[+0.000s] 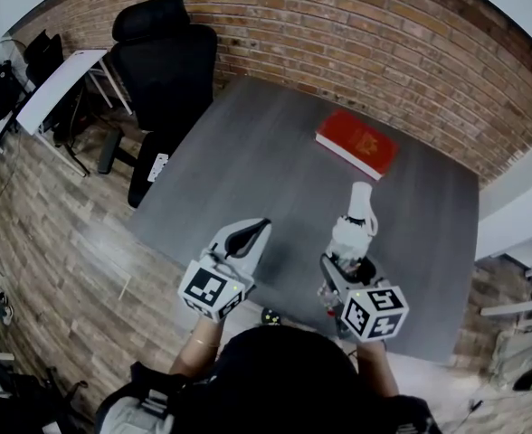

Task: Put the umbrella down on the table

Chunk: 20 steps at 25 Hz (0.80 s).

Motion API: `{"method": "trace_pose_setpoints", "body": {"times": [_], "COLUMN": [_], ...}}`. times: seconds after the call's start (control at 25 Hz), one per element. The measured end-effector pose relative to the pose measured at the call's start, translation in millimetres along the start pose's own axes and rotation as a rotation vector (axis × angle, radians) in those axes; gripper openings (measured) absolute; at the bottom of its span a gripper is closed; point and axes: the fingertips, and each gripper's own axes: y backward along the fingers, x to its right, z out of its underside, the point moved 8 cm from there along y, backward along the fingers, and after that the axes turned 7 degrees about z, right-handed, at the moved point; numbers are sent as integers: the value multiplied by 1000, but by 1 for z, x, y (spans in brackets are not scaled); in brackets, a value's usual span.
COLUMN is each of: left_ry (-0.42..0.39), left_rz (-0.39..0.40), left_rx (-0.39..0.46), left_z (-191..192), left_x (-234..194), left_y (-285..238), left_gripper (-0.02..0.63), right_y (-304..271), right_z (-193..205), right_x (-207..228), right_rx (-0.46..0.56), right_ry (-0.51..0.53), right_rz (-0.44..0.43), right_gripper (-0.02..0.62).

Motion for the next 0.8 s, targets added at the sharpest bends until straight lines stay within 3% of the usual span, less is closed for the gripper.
{"method": "trace_pose_setpoints", "body": {"times": [0.4,0.56,0.8], "left_ry": [48,40,11], "left_rz": [12,10,34], "left_rx": [-14,24,14], "left_z": [14,19,15], "left_x": [-6,-8,-11], "left_y": [-3,-11,-21], "left_gripper": [3,3,3], "right_y": [-7,-12,-28], "right_z": [4,3,2], "right_x": [0,6,18], "right_rx": [-23,-35,-46], "right_ry": [2,6,-8], "right_rz": [19,17,22], "right_gripper": [290,290,290]}}
